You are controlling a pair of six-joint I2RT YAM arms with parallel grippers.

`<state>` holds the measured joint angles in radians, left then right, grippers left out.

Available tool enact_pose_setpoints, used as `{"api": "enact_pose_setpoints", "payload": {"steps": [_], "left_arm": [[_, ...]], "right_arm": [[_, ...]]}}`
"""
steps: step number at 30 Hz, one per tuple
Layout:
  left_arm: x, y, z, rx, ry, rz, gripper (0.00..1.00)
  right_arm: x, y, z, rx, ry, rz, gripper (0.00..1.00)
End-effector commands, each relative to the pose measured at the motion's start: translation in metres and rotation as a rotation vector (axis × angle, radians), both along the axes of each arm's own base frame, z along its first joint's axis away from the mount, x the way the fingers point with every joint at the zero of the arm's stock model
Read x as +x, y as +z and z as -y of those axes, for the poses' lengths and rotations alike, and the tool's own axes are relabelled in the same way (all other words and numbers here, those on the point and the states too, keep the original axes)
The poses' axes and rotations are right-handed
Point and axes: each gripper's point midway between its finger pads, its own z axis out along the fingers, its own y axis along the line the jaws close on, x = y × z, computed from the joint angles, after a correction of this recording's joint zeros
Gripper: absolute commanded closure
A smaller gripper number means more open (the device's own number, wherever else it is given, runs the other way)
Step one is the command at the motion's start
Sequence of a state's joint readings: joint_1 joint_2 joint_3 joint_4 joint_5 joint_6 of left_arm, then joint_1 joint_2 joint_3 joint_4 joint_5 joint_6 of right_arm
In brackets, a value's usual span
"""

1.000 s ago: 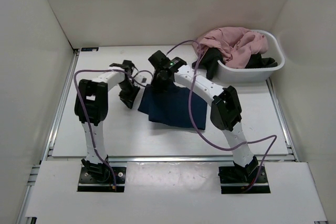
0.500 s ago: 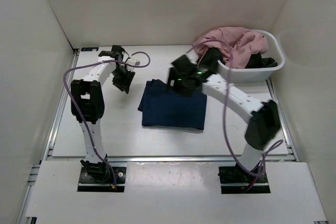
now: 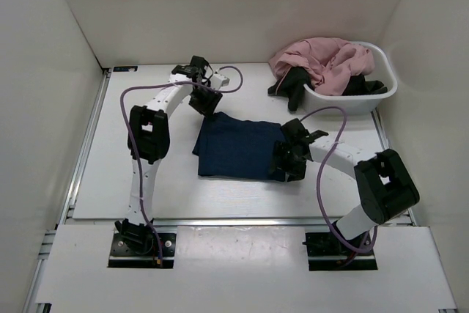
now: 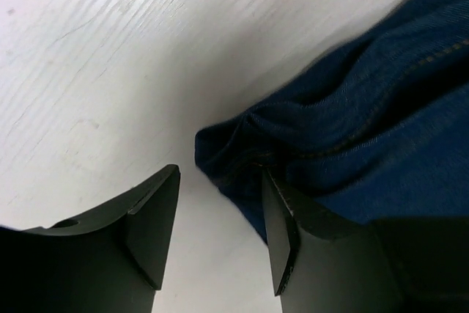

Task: Fold and stack the trousers
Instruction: Fold the trousers

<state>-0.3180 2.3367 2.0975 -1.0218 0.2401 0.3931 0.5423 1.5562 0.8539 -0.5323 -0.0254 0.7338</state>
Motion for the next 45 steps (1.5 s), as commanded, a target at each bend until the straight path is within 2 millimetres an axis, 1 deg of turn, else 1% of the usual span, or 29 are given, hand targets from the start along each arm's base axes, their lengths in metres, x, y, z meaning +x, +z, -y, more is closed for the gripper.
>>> {"api": "enact_pose_setpoints", "payload": {"steps": [1,2,3,4,6,9,11,12,18,20,21,22,23,24,25,29,31,32,33,34,35,36,38,39,40,41,42,43,45], "left_arm": [[0.006,-0.012,0.012,0.047,-0.012,0.032,0.41],[0.007,-0.019,0.006,0.081,0.018,0.025,0.43],[0.005,-0.027,0.002,0.1,0.022,0.011,0.54],[0.001,-0.037,-0.003,0.125,0.042,-0.01,0.59],[-0.003,-0.046,-0.014,0.179,0.066,-0.017,0.69],[-0.012,-0.047,-0.027,0.232,0.08,-0.02,0.85],[-0.019,-0.048,-0.035,0.264,0.087,-0.028,0.85],[-0.019,-0.043,-0.038,0.279,0.103,-0.015,0.85],[-0.014,-0.031,-0.064,0.316,0.158,0.02,0.84],[-0.004,-0.024,-0.071,0.301,0.172,0.041,0.68],[-0.001,-0.021,-0.07,0.297,0.174,0.051,0.59],[0.003,-0.017,-0.07,0.297,0.161,0.065,0.45],[0.011,-0.005,-0.074,0.295,0.179,0.099,0.41],[0.017,0.006,-0.073,0.288,0.176,0.128,0.39],[0.022,0.013,-0.074,0.295,0.173,0.15,0.37],[0.052,0.086,-0.083,0.266,0.227,0.33,0.19],[0.054,0.129,-0.089,0.239,0.246,0.415,0.0],[0.053,0.145,-0.099,0.245,0.261,0.445,0.0],[0.045,0.176,-0.108,0.228,0.285,0.498,0.0],[0.04,0.189,-0.117,0.232,0.305,0.52,0.0],[0.032,0.201,-0.123,0.229,0.317,0.535,0.0],[0.012,0.216,-0.14,0.232,0.345,0.544,0.0],[-0.015,0.22,-0.16,0.242,0.381,0.518,0.0],[-0.034,0.204,-0.179,0.256,0.418,0.453,0.0],[-0.054,0.217,-0.189,0.251,0.438,0.459,0.0],[-0.069,0.213,-0.195,0.243,0.452,0.422,0.0],[-0.095,0.195,-0.215,0.268,0.505,0.327,0.0],[-0.114,0.2,-0.222,0.25,0.536,0.319,0.0],[-0.141,0.192,-0.242,0.22,0.619,0.274,0.0]], "right_arm": [[0.003,-0.014,-0.003,0.094,0.0,-0.001,0.22],[0.004,-0.017,-0.002,0.105,0.025,-0.004,0.24],[0.006,-0.02,-0.001,0.112,0.032,-0.01,0.29],[0.012,-0.025,0.006,0.109,0.022,-0.026,0.42],[0.023,-0.024,0.006,0.139,0.076,-0.02,0.51],[0.049,-0.022,0.016,0.147,0.113,-0.02,0.73],[0.061,-0.019,0.019,0.142,0.132,-0.037,0.9],[0.067,-0.019,0.024,0.136,0.147,-0.031,0.92],[0.08,-0.011,0.02,0.205,0.183,-0.062,0.96],[0.075,-0.005,0.013,0.253,0.218,-0.077,0.88],[0.073,0.001,0.011,0.254,0.229,-0.066,0.69],[0.071,0.005,0.011,0.256,0.23,-0.057,0.56],[0.064,0.007,0.013,0.255,0.229,-0.064,0.46],[0.062,0.022,0.015,0.249,0.231,-0.031,0.28],[0.064,0.028,0.022,0.207,0.211,-0.007,0.04],[0.058,0.073,0.043,0.112,0.143,0.093,0.01],[0.057,0.096,0.054,0.058,0.094,0.123,0.01],[0.058,0.114,0.06,0.036,0.06,0.168,0.01],[0.059,0.136,0.069,-0.007,0.03,0.193,0.01],[0.068,0.147,0.096,-0.125,-0.05,0.236,0.01],[0.07,0.162,0.109,-0.171,-0.092,0.259,0.01],[0.073,0.188,0.121,-0.204,-0.127,0.29,0.01],[0.078,0.213,0.149,-0.237,-0.178,0.327,0.01],[0.08,0.226,0.157,-0.238,-0.209,0.346,0.01],[0.086,0.246,0.174,-0.244,-0.26,0.393,0.01],[0.088,0.253,0.183,-0.255,-0.267,0.413,0.01],[0.087,0.26,0.19,-0.26,-0.282,0.435,0.01],[0.088,0.265,0.202,-0.283,-0.31,0.445,0.01],[0.088,0.269,0.211,-0.314,-0.334,0.455,0.01]]}}
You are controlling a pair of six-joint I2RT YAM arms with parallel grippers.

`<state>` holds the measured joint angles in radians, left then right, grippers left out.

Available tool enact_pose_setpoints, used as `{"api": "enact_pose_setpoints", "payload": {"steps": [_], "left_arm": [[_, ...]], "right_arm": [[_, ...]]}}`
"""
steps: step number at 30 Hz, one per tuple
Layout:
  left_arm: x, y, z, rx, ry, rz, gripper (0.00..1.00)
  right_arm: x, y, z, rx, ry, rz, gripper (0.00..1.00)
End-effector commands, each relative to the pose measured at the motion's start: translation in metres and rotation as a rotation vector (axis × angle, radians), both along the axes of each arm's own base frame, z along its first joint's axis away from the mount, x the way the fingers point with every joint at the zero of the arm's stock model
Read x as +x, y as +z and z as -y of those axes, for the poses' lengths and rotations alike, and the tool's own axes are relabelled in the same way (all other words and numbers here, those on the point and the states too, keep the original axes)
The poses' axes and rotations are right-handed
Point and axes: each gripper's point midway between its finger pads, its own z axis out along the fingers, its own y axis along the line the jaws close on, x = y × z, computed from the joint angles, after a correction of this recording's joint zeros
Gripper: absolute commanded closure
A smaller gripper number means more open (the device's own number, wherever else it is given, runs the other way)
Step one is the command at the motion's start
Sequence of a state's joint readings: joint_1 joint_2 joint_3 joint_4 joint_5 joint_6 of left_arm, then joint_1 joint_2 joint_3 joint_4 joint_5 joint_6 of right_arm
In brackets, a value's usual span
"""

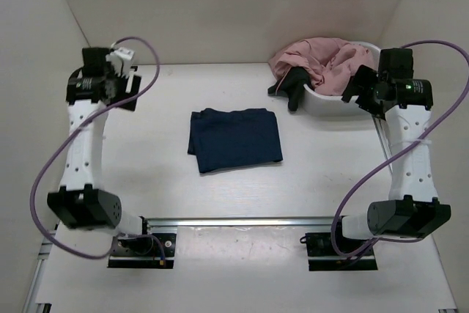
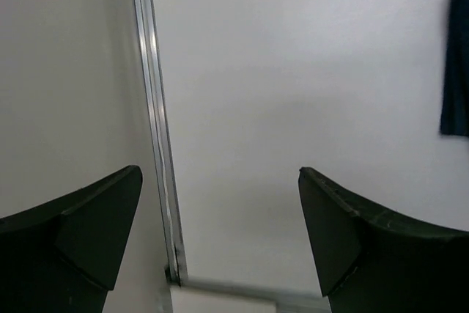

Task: Fold and stack the trousers
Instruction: Fold the trousers

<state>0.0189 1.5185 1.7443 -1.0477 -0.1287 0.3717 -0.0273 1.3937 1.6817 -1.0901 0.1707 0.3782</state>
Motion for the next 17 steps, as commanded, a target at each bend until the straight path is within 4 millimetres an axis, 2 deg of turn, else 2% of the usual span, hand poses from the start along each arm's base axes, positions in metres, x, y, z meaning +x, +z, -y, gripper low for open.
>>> {"api": "enact_pose_setpoints", "payload": {"steps": [1,3,4,7,14,17], "left_arm": [[-0.073,-0.051,-0.019,-0.089,0.104,-0.198,0.0],[-0.094,-0.064,-0.023,-0.118,0.139,-0.211,0.0],[-0.114,-0.078,-0.029,-0.124,0.17,-0.236,0.0],[-0.133,-0.093,-0.029,-0.183,0.199,-0.25,0.0],[-0.135,-0.091,-0.032,-0.22,0.222,-0.23,0.0],[-0.137,-0.092,-0.031,-0.222,0.223,-0.239,0.0]], "right_arm": [[-0.022,0.002,0.02,-0.094,-0.031,-0.065,0.01],[-0.022,0.002,0.018,-0.086,-0.024,-0.065,0.01],[-0.018,0.007,0.016,-0.079,-0.019,-0.042,0.01],[-0.016,0.015,0.015,-0.073,-0.014,-0.016,0.01],[-0.015,0.012,0.015,-0.072,-0.014,-0.026,0.01],[-0.02,0.012,0.015,-0.078,-0.007,-0.024,0.01]]}}
